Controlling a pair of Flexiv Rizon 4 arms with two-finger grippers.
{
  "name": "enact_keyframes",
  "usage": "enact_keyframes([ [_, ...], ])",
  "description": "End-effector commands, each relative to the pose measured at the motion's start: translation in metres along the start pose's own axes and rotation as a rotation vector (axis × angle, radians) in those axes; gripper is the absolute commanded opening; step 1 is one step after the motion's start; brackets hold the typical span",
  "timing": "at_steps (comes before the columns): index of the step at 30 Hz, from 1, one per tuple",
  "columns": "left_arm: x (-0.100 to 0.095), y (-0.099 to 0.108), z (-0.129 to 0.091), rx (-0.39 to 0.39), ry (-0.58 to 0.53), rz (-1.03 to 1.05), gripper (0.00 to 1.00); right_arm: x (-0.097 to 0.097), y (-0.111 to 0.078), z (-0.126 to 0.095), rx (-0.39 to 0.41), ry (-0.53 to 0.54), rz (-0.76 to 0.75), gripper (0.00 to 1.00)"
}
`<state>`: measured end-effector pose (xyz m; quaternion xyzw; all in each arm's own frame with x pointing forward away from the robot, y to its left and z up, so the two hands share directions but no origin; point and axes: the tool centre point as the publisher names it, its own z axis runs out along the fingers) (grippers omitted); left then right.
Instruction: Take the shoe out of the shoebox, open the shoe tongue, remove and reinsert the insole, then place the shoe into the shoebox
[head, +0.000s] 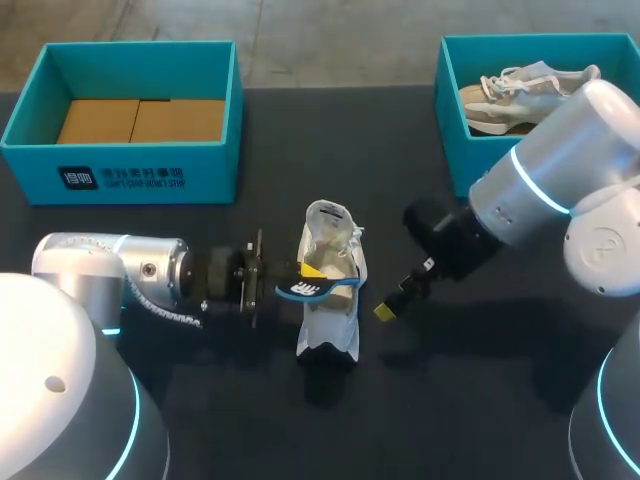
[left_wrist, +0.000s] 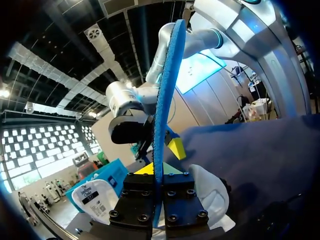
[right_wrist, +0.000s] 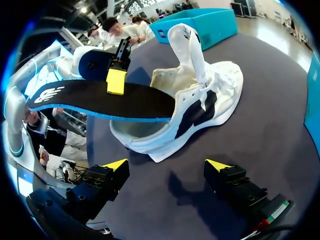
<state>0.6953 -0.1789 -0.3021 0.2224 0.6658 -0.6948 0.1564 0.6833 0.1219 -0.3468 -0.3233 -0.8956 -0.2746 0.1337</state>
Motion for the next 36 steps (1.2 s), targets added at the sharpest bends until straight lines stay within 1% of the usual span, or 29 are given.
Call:
enact_keyframes([
  [1, -0.001, 0.007, 0.003, 0.001, 0.003, 0.000, 0.00, 0.000, -0.002, 0.001, -0.002, -0.001, 0.000, 1.00],
  [4, -0.001, 0.010, 0.004, -0.001, 0.006, 0.000, 0.00, 0.000, -0.002, 0.002, 0.001, 0.000, 0.000, 1.00],
  [12, 0.001, 0.017, 0.003, -0.042, 0.032, 0.019, 0.00, 0.000, -0.002, 0.004, 0.006, 0.003, 0.001, 1.00],
  [24, 0.002, 0.034, 0.004, -0.068, 0.046, 0.027, 0.00, 0.002, -0.002, 0.005, 0.016, 0.000, 0.001, 1.00],
  [30, 0.001, 0.043, 0.006, -0.085, 0.039, 0.029, 0.00, 0.003, -0.002, 0.005, 0.021, -0.001, 0.001, 1.00],
  [36, -0.001, 0.046, 0.005, -0.112, 0.023, 0.025, 0.00, 0.004, -0.003, 0.007, 0.021, 0.001, 0.006, 1.00],
])
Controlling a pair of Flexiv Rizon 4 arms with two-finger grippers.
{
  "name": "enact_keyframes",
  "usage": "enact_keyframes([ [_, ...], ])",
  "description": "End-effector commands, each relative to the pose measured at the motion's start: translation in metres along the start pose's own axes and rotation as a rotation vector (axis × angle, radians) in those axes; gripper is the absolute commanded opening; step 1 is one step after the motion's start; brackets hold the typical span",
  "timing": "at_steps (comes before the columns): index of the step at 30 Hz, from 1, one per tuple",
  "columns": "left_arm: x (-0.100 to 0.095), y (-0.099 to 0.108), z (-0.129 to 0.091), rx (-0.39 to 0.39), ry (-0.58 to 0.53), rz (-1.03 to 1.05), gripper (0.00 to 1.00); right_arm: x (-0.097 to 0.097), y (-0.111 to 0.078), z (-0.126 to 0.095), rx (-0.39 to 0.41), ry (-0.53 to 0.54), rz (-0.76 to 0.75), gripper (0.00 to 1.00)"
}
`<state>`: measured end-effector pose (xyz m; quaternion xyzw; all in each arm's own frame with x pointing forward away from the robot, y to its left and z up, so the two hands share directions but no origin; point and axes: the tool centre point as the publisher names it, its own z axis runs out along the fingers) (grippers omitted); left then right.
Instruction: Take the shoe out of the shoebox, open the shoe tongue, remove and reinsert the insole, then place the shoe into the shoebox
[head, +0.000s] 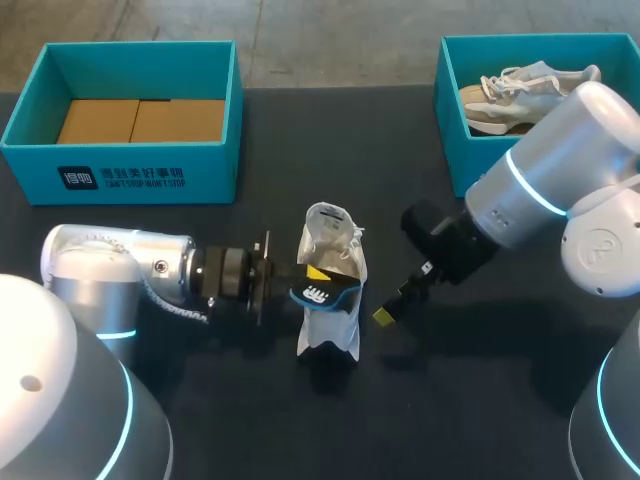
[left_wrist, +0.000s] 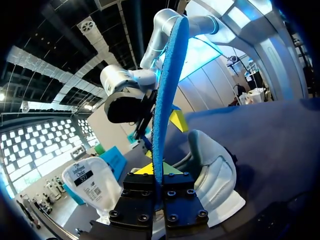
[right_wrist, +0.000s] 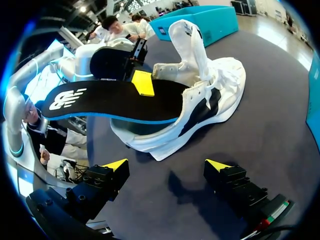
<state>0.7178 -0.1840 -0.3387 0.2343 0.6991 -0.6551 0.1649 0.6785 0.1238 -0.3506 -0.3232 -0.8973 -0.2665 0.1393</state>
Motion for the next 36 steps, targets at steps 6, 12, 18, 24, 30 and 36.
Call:
enact_keyframes([
  [6, 0.000, 0.005, 0.001, -0.035, -0.020, -0.008, 0.00, 0.001, 0.000, 0.006, 0.005, 0.000, 0.004, 1.00],
  [12, -0.001, -0.004, -0.003, -0.028, -0.032, -0.004, 0.27, 0.001, 0.000, 0.006, 0.004, 0.000, 0.007, 1.00],
  [18, -0.002, -0.017, -0.005, 0.001, -0.037, 0.000, 0.26, 0.001, 0.001, 0.008, 0.006, 0.002, 0.005, 1.00],
  [24, 0.002, -0.029, -0.006, 0.017, -0.028, 0.022, 0.24, 0.000, 0.001, 0.008, 0.004, 0.001, 0.007, 1.00],
  [30, 0.002, -0.028, -0.004, 0.018, -0.011, 0.018, 0.01, 0.000, 0.001, 0.008, 0.002, 0.002, 0.007, 1.00],
  [36, 0.001, -0.022, -0.002, -0.015, 0.013, 0.047, 0.00, 0.000, 0.001, 0.009, 0.002, 0.006, 0.007, 1.00],
])
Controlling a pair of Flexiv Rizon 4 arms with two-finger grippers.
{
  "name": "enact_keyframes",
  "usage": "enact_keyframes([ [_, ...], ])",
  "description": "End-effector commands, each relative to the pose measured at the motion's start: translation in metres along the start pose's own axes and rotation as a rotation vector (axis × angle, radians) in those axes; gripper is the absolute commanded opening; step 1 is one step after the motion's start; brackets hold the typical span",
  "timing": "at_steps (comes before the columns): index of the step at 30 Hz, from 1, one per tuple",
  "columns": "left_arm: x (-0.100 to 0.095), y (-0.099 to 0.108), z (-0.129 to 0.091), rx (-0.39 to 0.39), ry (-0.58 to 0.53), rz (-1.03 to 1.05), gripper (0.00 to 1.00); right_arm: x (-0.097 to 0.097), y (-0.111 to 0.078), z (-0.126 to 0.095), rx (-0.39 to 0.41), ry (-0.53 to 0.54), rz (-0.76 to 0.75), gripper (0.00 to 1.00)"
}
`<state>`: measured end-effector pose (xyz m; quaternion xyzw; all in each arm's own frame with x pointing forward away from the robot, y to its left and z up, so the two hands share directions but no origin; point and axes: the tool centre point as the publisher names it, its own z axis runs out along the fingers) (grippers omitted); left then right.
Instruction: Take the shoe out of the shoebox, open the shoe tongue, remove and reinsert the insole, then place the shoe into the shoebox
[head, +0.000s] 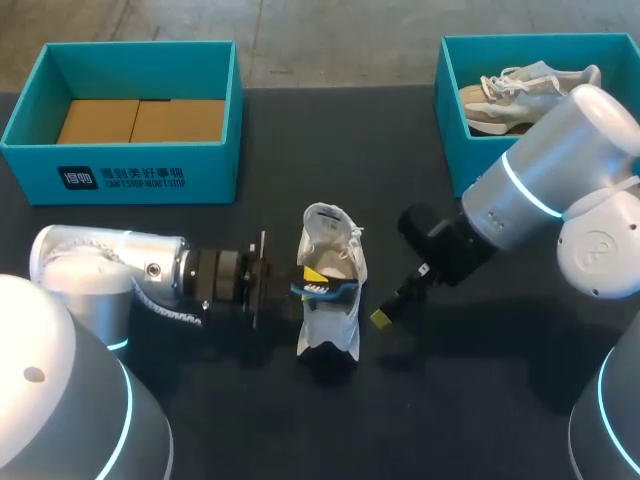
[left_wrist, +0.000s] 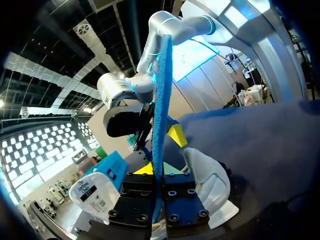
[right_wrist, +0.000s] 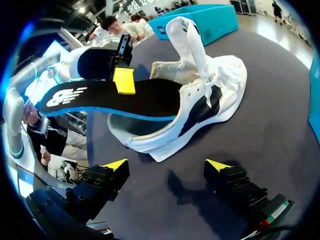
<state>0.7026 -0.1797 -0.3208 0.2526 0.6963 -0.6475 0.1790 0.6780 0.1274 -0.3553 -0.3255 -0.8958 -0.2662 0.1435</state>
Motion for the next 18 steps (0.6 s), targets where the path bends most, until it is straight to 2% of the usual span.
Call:
enact_keyframes([
  [1, -0.003, 0.003, 0.004, -0.012, 0.008, 0.002, 0.00, 0.000, 0.001, 0.004, 0.001, -0.001, -0.001, 1.00],
  [5, -0.004, 0.010, 0.005, -0.029, 0.012, 0.002, 0.00, -0.002, 0.002, 0.004, 0.009, -0.014, -0.006, 1.00],
  [18, -0.003, 0.028, 0.006, -0.097, 0.026, -0.011, 0.00, -0.002, 0.023, 0.004, 0.059, -0.045, -0.098, 1.00],
])
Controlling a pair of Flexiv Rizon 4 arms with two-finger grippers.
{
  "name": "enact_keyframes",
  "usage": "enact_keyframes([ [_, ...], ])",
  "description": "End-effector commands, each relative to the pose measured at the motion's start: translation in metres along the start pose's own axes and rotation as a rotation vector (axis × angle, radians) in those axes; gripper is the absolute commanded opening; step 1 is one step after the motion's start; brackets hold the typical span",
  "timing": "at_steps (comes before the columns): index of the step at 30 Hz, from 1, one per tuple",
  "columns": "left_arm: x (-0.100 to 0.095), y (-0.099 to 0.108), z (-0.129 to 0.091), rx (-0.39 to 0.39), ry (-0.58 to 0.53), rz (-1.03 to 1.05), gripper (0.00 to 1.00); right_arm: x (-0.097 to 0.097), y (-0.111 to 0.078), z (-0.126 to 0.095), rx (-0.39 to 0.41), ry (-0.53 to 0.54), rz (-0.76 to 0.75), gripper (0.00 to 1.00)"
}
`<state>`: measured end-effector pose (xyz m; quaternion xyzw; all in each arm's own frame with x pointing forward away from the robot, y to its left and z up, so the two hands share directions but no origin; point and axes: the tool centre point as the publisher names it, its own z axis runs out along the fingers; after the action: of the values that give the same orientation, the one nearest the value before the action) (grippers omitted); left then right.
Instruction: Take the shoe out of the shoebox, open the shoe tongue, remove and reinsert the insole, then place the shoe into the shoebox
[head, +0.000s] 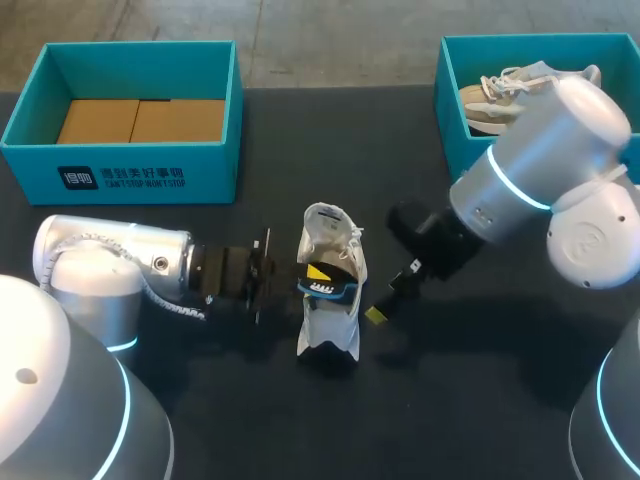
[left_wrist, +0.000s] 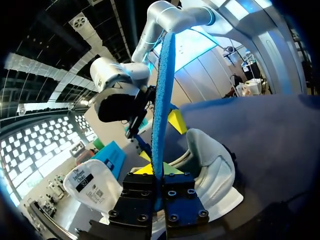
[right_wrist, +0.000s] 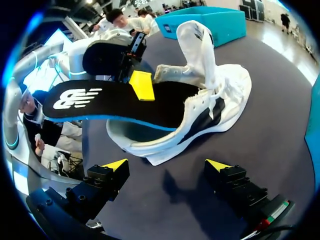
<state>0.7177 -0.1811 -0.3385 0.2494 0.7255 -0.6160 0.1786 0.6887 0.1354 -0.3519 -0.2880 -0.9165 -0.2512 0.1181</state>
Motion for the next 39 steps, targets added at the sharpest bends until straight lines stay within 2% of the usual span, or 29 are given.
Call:
enact_keyframes([
  [1, -0.001, 0.005, 0.004, -0.018, 0.005, -0.003, 0.00, 0.000, 0.010, 0.003, 0.028, -0.003, -0.011, 1.00],
  [5, -0.001, 0.005, 0.004, -0.024, 0.002, -0.004, 0.00, -0.001, 0.016, 0.002, 0.028, -0.005, -0.019, 1.00],
  [6, -0.001, 0.004, 0.003, -0.025, -0.002, -0.003, 0.16, -0.001, 0.017, 0.001, 0.028, -0.006, -0.020, 1.00],
  [8, -0.001, 0.000, 0.002, -0.022, -0.008, 0.000, 0.67, -0.001, 0.019, 0.001, 0.028, -0.010, -0.026, 1.00],
  [9, -0.001, -0.002, 0.002, -0.016, -0.012, 0.003, 0.76, 0.000, 0.020, 0.001, 0.029, -0.012, -0.028, 1.00],
  [11, -0.002, -0.006, 0.001, -0.009, -0.012, 0.008, 0.80, 0.000, 0.021, 0.000, 0.031, -0.014, -0.030, 1.00],
  [14, -0.004, -0.014, 0.000, 0.007, -0.015, 0.015, 0.72, 0.000, 0.021, 0.000, 0.033, -0.015, -0.032, 1.00],
  [16, -0.004, -0.019, 0.000, 0.017, -0.012, 0.023, 0.60, 0.000, 0.020, -0.001, 0.032, -0.017, -0.030, 1.00],
  [18, -0.002, -0.024, 0.000, 0.025, -0.011, 0.023, 0.56, 0.000, 0.018, -0.002, 0.030, -0.020, -0.024, 1.00],
  [19, -0.001, -0.026, 0.000, 0.031, -0.008, 0.024, 0.48, 0.000, 0.017, -0.003, 0.028, -0.021, -0.021, 1.00],
  [22, 0.001, -0.028, 0.001, 0.038, -0.001, 0.022, 0.42, 0.000, 0.013, -0.005, 0.022, -0.028, -0.007, 1.00],
  [24, 0.001, -0.028, 0.002, 0.042, 0.004, 0.020, 0.22, 0.000, 0.010, -0.007, 0.016, -0.032, 0.003, 1.00],
  [25, 0.002, -0.027, 0.003, 0.042, 0.005, 0.020, 0.04, 0.000, 0.009, -0.007, 0.015, -0.034, 0.007, 1.00],
  [26, 0.002, -0.027, 0.003, 0.043, 0.006, 0.020, 0.00, 0.000, 0.007, -0.008, 0.014, -0.036, 0.011, 1.00],
  [39, 0.002, -0.011, 0.013, 0.030, 0.032, 0.021, 0.00, 0.003, -0.002, -0.016, 0.016, -0.049, 0.013, 1.00],
])
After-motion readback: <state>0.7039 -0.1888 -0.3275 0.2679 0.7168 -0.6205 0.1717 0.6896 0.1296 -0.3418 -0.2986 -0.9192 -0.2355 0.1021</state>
